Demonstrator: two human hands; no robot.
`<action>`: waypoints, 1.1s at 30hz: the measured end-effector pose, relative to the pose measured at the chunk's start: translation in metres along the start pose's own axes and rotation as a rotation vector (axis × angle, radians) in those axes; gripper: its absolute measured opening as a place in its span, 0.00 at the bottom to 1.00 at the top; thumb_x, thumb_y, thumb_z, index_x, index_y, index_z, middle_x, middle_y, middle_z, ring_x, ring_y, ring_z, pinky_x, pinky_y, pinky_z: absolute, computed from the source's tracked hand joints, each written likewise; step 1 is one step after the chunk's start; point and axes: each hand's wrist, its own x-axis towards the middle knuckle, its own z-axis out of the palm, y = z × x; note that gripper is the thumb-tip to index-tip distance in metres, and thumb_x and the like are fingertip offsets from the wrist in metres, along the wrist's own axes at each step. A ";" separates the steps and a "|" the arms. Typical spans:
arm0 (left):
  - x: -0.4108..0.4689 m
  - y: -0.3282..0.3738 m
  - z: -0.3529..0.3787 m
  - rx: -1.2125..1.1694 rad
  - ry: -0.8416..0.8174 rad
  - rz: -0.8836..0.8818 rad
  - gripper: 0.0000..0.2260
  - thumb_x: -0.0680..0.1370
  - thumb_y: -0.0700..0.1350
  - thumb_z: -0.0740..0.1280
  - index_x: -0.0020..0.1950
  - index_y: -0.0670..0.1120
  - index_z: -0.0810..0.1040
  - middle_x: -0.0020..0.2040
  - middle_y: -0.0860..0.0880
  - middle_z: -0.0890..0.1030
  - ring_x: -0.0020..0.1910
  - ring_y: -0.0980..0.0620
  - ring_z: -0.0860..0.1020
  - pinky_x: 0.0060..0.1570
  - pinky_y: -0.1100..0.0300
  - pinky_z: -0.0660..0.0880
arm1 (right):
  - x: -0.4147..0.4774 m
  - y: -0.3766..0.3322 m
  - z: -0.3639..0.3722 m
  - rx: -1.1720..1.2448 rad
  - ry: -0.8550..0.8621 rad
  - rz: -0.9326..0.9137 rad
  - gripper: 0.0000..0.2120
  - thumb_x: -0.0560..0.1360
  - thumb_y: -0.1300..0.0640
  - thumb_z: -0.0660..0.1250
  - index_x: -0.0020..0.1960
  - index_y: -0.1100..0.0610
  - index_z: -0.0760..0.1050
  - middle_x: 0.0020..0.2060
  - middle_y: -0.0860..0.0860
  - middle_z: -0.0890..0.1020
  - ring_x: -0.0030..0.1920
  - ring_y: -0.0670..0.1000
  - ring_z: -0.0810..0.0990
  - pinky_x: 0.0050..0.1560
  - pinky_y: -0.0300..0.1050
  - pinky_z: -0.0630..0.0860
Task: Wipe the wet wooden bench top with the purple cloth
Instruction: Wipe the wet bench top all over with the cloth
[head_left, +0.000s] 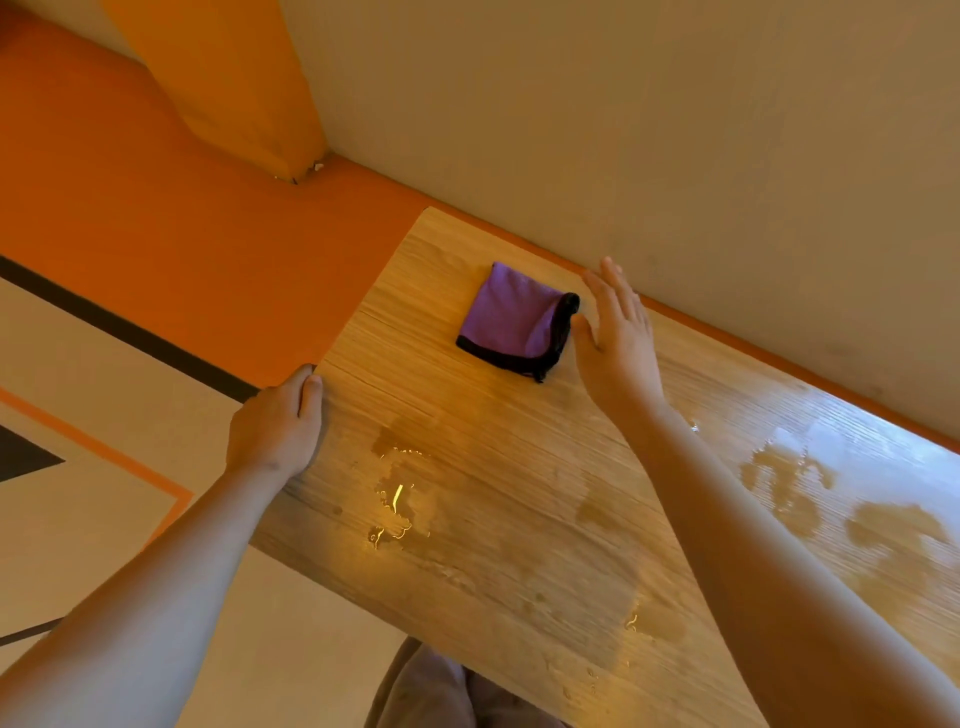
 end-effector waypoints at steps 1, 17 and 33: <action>0.000 0.000 0.000 0.004 -0.001 -0.002 0.19 0.83 0.50 0.50 0.60 0.39 0.74 0.34 0.44 0.78 0.26 0.48 0.71 0.28 0.58 0.63 | -0.003 0.001 0.001 -0.021 -0.038 -0.010 0.23 0.80 0.58 0.56 0.74 0.56 0.60 0.77 0.52 0.56 0.77 0.48 0.49 0.76 0.51 0.50; -0.004 0.004 -0.002 -0.012 -0.002 0.015 0.19 0.83 0.51 0.50 0.59 0.40 0.75 0.40 0.44 0.78 0.33 0.49 0.70 0.31 0.59 0.65 | -0.024 -0.032 0.060 -0.442 -0.457 -0.402 0.26 0.81 0.40 0.43 0.77 0.43 0.41 0.77 0.50 0.42 0.76 0.51 0.37 0.74 0.52 0.35; -0.003 0.005 -0.008 -0.033 -0.044 0.036 0.20 0.83 0.49 0.50 0.62 0.38 0.74 0.56 0.36 0.80 0.53 0.37 0.77 0.47 0.51 0.71 | -0.051 -0.060 0.065 -0.402 -0.379 -0.035 0.27 0.81 0.42 0.43 0.77 0.46 0.39 0.77 0.52 0.39 0.76 0.53 0.34 0.74 0.53 0.34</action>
